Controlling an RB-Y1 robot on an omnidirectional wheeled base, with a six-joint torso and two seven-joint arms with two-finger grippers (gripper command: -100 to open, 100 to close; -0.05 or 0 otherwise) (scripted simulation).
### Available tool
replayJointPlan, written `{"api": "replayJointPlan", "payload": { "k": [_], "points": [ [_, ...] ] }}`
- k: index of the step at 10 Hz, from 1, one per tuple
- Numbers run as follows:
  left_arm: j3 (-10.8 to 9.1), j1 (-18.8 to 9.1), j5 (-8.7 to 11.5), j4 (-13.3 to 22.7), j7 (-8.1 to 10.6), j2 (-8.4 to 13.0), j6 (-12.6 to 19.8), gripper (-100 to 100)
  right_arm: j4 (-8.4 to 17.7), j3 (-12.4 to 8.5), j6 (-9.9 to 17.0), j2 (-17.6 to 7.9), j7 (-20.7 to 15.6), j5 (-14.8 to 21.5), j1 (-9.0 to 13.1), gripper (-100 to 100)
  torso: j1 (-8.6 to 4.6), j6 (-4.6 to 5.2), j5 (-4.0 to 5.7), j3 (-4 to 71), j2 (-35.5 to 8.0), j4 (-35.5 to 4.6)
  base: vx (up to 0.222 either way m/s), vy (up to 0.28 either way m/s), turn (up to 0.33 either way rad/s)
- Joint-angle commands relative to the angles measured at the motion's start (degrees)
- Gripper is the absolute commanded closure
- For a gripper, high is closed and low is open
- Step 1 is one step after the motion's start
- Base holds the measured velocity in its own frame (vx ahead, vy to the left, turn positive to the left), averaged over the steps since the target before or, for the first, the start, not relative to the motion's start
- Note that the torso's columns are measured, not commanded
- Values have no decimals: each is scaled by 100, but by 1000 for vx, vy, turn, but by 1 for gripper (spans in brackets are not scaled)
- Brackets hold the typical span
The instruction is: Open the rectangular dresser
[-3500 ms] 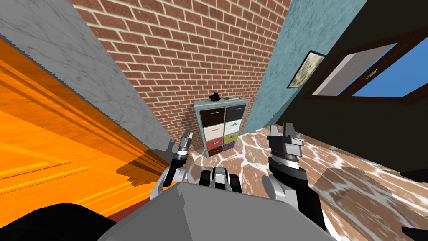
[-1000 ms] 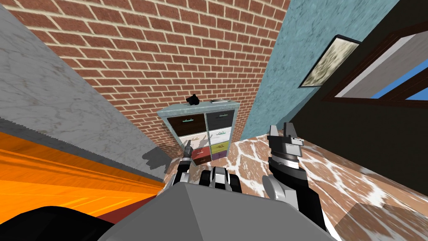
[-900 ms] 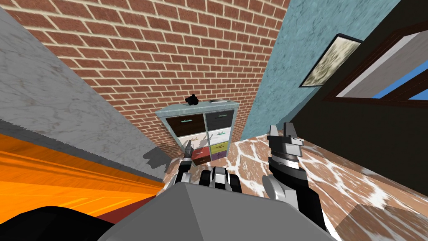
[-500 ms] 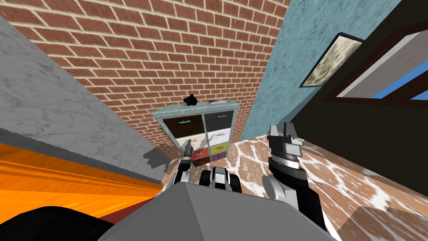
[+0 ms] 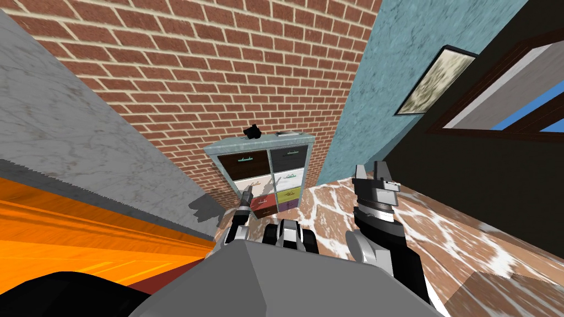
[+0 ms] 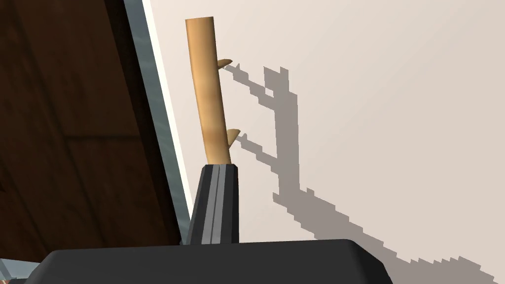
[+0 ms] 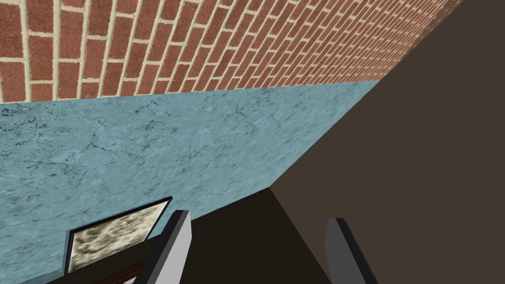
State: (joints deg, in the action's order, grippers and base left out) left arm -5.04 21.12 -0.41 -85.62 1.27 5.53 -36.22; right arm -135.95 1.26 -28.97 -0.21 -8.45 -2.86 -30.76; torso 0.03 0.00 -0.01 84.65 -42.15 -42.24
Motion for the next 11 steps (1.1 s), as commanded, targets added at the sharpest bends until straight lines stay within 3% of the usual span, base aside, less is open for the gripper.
{"api": "replayJointPlan", "payload": {
  "k": [1,2,5,8,9,10,11],
  "points": [
    [-21,84,14,-204,25,119,126,-100,0,0,0,0,0,0,0,0,8,-6,4,-3,-2,-6,-13,2,27],
    [-42,120,26,-306,39,85,236,-100,0,0,0,0,0,0,0,0,13,-3,-2,-4,-5,-3,-25,15,36],
    [-47,126,29,-317,43,-331,276,-100,0,0,0,0,0,0,0,0,-6,0,2,-9,-13,-4,-13,13,6],
    [-71,156,47,-567,74,-235,502,-100,0,0,0,0,0,0,0,0,-4,0,2,0,1,-1,43,3,-12],
    [-67,140,43,-485,63,-243,422,-100,0,0,0,0,0,0,-1,0,-1,0,1,4,7,1,39,4,-3],
    [-43,135,28,-320,42,-267,268,100,0,0,0,0,0,0,0,0,-2,-1,1,-7,-13,-3,-48,-8,26],
    [-56,119,34,-373,52,-259,351,100,0,0,0,0,0,0,1,0,-7,-1,2,-26,-43,-11,-32,-7,9]
  ]
}}
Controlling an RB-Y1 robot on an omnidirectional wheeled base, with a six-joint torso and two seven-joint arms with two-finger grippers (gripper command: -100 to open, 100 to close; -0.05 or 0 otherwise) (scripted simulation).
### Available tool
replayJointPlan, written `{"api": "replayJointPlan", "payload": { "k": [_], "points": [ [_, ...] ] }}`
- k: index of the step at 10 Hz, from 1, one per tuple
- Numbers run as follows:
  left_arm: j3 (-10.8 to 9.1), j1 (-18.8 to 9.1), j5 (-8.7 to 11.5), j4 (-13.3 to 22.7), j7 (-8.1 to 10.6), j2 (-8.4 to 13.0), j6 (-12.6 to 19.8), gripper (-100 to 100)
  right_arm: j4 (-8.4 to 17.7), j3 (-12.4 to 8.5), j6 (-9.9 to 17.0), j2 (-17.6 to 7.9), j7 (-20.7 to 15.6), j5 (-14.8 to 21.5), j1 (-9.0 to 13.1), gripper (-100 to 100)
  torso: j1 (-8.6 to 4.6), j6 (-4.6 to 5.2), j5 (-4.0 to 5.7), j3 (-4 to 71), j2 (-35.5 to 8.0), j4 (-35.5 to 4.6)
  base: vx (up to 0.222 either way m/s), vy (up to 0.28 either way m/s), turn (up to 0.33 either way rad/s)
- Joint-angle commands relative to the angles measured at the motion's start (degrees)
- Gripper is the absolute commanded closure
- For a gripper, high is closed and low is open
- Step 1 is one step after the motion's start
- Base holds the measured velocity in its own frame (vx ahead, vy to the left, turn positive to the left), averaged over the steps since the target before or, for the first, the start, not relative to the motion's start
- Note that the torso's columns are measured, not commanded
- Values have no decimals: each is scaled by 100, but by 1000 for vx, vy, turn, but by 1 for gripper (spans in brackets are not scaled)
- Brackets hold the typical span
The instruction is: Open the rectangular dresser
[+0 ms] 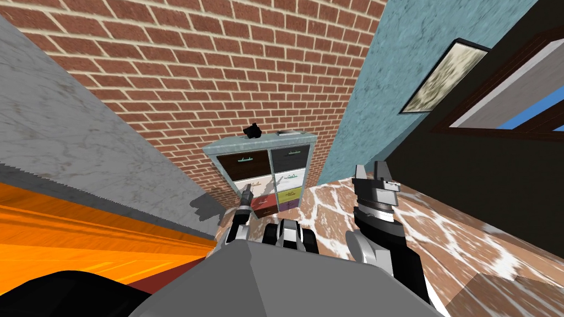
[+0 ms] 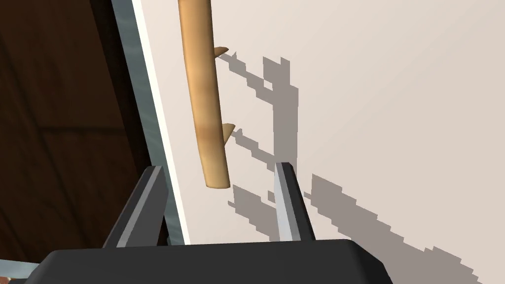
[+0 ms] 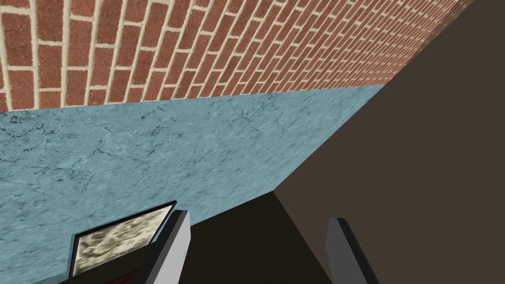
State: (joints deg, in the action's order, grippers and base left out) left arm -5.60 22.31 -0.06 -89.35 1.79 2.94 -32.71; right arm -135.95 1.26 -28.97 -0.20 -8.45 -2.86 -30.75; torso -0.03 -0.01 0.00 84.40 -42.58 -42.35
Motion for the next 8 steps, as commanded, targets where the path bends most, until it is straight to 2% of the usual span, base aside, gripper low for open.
{"api": "replayJointPlan", "payload": {
  "k": [1,3,4,6,7,8],
  "points": [
    [6,7,0,6,0,159,-32,-100,0,0,0,0,0,0,0,0,3,3,2,5,13,-2,-12,-9,1],
    [12,15,6,-29,9,377,-37,-100,0,0,0,0,0,0,0,0,11,1,-2,28,47,11,-5,-6,-2],
    [62,15,49,-52,67,125,11,-100,0,0,0,0,0,0,-1,0,7,1,-1,26,43,11,-30,-63,-22],
    [65,12,51,-42,69,-71,17,-100,0,1,0,1,0,0,0,0,-10,0,5,12,21,4,-31,-45,-2],
    [61,9,49,-29,66,1,2,-100,0,0,0,0,0,0,0,0,9,0,-1,15,27,6,-6,-11,0],
    [42,30,59,-215,84,15,172,-100,0,0,0,0,0,0,0,0,17,0,-4,20,34,8,47,-3,-16]
  ]
}}
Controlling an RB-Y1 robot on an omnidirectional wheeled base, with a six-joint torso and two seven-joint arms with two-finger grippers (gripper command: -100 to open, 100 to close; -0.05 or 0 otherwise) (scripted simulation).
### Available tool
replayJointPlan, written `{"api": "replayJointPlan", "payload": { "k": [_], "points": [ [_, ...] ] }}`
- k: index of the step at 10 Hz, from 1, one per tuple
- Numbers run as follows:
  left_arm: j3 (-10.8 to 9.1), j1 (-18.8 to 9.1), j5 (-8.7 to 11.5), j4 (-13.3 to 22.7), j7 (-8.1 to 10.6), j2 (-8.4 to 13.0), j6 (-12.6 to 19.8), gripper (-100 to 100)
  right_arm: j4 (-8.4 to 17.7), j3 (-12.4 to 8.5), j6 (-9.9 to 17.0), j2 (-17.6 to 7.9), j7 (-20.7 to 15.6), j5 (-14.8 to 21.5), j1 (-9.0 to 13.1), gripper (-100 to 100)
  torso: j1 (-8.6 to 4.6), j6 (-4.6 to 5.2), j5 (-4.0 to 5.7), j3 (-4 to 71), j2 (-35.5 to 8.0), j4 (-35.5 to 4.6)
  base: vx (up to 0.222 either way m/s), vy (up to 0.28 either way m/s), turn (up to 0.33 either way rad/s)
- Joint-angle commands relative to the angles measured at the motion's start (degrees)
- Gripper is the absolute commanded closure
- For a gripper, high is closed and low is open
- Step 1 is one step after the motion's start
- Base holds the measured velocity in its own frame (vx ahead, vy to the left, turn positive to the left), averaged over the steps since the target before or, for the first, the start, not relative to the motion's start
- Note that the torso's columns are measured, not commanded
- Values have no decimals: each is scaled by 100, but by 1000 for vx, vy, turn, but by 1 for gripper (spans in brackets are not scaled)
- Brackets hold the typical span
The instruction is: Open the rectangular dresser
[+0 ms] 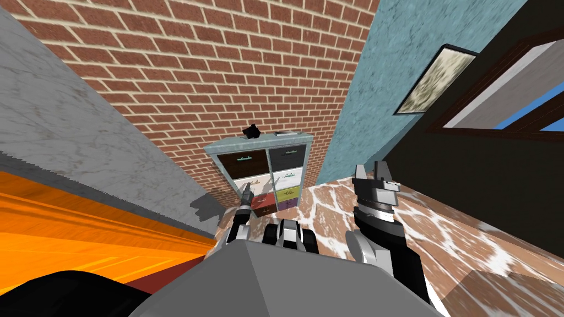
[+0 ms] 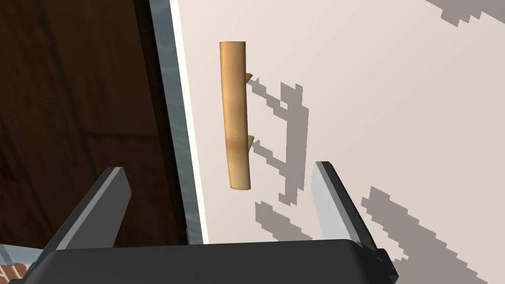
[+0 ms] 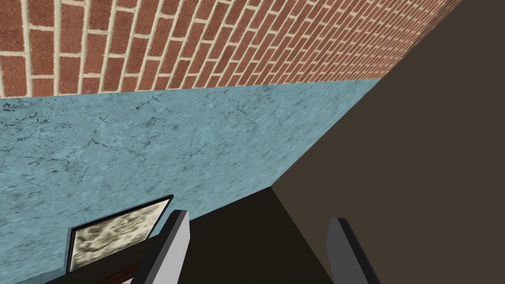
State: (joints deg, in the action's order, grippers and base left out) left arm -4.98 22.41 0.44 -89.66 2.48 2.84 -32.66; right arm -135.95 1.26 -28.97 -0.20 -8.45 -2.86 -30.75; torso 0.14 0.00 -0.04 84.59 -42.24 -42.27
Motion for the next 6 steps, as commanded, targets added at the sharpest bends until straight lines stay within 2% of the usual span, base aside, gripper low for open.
{"api": "replayJointPlan", "payload": {
  "k": [1,2,3,4,5,6],
  "points": [
    [-31,30,13,-277,24,38,250,-100,0,0,0,0,0,0,-1,0,-2,1,1,9,15,4,92,6,-19],
    [-26,26,12,-226,21,34,193,-100,0,0,0,0,0,0,-1,0,-8,0,2,14,22,6,44,4,-3],
    [-7,7,3,-61,5,8,56,100,0,0,0,0,0,0,-1,0,-13,0,3,1,-2,1,-34,6,23],
    [-16,8,6,-139,12,16,143,100,0,0,0,0,0,0,0,0,-15,0,4,-18,-31,-8,-24,0,-3],
    [-77,-265,112,116,-157,-10,165,100,0,0,0,0,0,0,0,0,-23,-3,17,-20,-35,-21,-75,16,-57],
    [-147,-439,220,318,-324,-30,192,100,0,0,0,0,0,0,2,0,-18,5,12,-20,-33,-17,-193,19,-117]
  ]
}}
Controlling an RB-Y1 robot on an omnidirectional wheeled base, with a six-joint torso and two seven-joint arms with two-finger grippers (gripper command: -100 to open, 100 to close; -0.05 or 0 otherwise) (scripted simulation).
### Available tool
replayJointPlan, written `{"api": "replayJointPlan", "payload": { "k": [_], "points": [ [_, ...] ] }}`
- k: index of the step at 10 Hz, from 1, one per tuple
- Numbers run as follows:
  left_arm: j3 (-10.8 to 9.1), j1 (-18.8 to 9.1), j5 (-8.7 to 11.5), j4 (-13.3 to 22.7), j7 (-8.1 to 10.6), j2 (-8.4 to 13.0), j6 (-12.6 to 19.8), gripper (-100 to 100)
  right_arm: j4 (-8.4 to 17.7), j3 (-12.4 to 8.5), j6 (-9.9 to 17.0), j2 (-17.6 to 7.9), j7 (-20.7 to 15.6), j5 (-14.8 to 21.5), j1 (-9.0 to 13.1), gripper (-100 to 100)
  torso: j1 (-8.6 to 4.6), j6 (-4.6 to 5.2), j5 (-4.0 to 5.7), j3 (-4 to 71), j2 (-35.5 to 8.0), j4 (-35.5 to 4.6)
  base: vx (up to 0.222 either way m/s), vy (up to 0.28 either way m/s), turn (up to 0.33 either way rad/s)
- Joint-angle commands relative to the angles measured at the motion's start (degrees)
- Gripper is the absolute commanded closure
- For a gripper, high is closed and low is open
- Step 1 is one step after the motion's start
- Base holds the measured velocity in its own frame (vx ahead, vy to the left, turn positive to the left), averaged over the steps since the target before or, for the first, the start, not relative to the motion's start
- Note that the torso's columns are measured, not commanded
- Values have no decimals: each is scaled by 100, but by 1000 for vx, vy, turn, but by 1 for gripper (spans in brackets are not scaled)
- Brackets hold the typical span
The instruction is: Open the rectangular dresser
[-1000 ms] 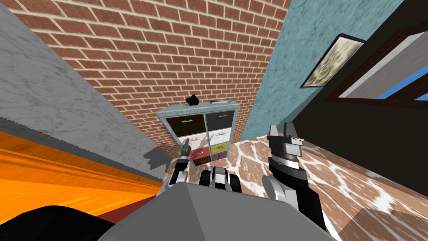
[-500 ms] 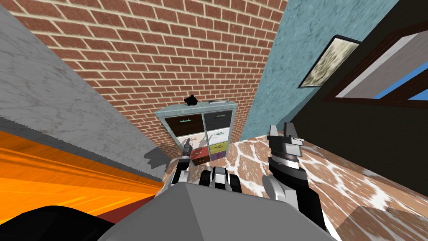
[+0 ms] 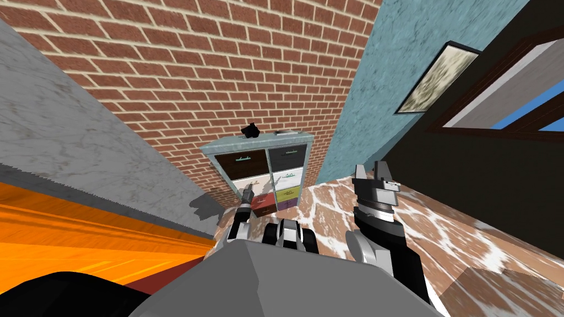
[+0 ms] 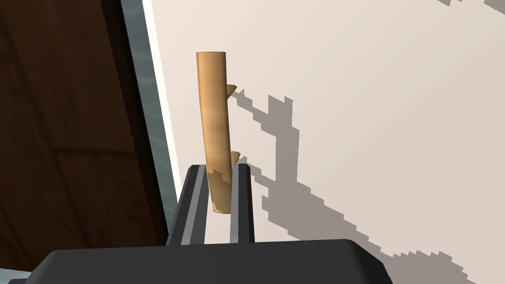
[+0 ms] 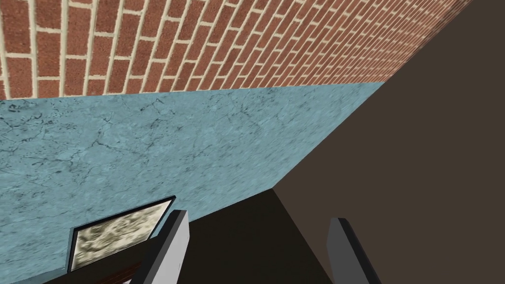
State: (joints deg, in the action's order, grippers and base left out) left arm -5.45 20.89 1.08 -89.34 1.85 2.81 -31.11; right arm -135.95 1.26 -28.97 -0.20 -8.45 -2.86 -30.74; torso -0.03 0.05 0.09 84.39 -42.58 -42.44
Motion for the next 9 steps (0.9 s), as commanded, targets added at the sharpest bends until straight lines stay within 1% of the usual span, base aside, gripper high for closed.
{"api": "replayJointPlan", "payload": {
  "k": [1,2,3,4,5,6,7,8,9],
  "points": [
    [-100,-397,155,303,-261,-26,37,100,0,0,0,0,0,0,1,0,6,-7,-9,-7,-12,8,-188,-2,-58],
    [-170,-599,263,521,-428,-45,64,100,0,0,0,0,0,0,1,0,10,-21,-6,1,2,8,-183,1,-68],
    [-170,-681,263,521,-428,-45,64,100,0,0,0,0,0,0,1,0,19,-28,-4,9,12,8,-128,-12,-36],
    [-239,-892,370,740,-595,-65,91,100,0,0,0,0,0,0,0,0,18,-34,3,19,26,4,-127,-5,-44],
    [-239,-965,370,740,-595,-65,91,100,0,0,0,0,0,0,0,0,17,-29,1,15,19,6,-104,-1,-27],
    [-309,-1165,478,959,-762,-84,118,100,0,0,0,0,0,0,-1,0,12,-26,2,14,18,2,-127,2,-64],
    [-309,-1249,478,959,-762,-84,118,100,0,0,0,0,0,0,0,0,11,-25,1,6,4,2,-112,8,-44],
    [-379,-1441,585,1178,-930,-104,145,100,0,0,0,0,0,0,-1,0,15,-31,2,5,5,0,-127,14,-59],
    [-379,-1533,585,1178,-930,-104,145,100,0,0,0,0,0,0,0,0,17,-29,0,2,0,0,-120,10,-39]
  ]
}}
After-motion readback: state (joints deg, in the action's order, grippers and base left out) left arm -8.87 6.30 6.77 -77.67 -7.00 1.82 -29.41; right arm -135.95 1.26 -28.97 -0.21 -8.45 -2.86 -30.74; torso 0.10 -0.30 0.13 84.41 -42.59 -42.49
